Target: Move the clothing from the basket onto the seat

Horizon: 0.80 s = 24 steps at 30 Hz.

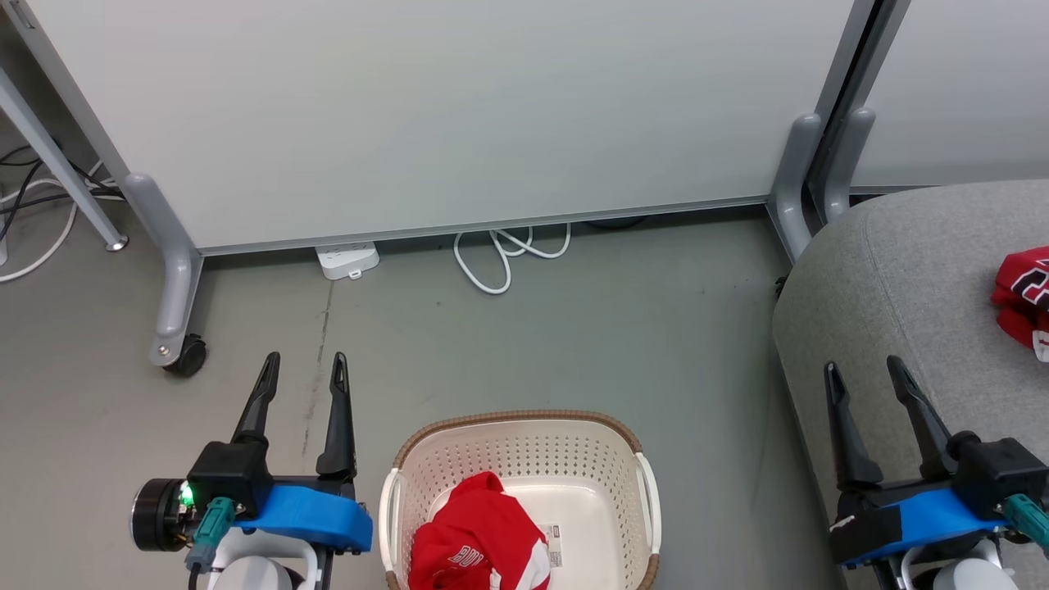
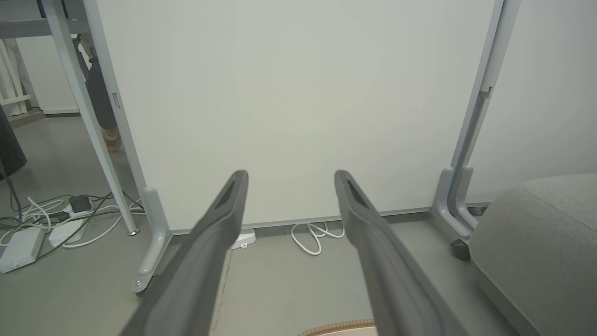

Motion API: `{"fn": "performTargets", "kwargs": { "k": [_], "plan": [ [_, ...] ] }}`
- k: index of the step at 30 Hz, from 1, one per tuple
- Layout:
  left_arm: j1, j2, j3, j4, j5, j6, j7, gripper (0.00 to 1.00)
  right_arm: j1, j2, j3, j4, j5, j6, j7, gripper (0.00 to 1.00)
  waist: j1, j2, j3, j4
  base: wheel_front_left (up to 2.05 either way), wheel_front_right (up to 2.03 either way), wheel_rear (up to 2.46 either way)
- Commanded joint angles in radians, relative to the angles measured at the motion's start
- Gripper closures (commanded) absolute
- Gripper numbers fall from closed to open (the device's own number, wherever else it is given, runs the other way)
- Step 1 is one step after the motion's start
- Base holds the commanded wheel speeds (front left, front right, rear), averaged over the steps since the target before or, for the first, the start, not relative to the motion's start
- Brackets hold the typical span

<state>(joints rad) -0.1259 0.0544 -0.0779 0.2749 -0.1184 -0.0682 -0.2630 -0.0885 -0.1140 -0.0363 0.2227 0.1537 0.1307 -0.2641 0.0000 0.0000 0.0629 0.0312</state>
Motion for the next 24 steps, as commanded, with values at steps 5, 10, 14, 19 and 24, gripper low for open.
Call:
{"fn": "performTargets", "kwargs": {
  "k": [5,10,14,19,24],
  "plan": [
    [0.006,-0.003,0.013,0.004,0.01,-0.009,-0.003,0.0,0.013,0.008,-0.002,0.004,0.003,0.0,-0.001,0.0,0.0,0.0,0.005,0.0,0.0,0.0,0.0],
    [-0.007,-0.004,0.012,0.006,0.011,-0.009,-0.003,0.0,0.005,0.006,-0.002,0.007,0.006,0.0,-0.001,0.0,0.0,0.0,0.011,0.002,0.0,0.0,0.0],
    [-0.026,-0.004,-0.006,0.012,0.011,-0.013,-0.003,0.0,-0.004,0.004,0.001,0.006,0.008,0.0,-0.001,0.0,0.0,0.0,0.019,0.002,0.0,0.0,0.0],
    [-0.096,-0.005,-0.065,0.066,0.041,-0.039,-0.003,0.0,-0.043,-0.002,0.011,-0.006,0.008,0.0,-0.001,0.0,0.0,0.0,0.059,-0.014,0.0,0.0,0.0],
    [-0.204,0.007,-0.147,0.163,0.073,-0.056,-0.003,0.0,-0.099,-0.013,0.029,-0.02,0.01,0.0,-0.001,0.0,0.0,0.0,0.13,-0.042,0.0,0.0,0.0]
  ]
}}
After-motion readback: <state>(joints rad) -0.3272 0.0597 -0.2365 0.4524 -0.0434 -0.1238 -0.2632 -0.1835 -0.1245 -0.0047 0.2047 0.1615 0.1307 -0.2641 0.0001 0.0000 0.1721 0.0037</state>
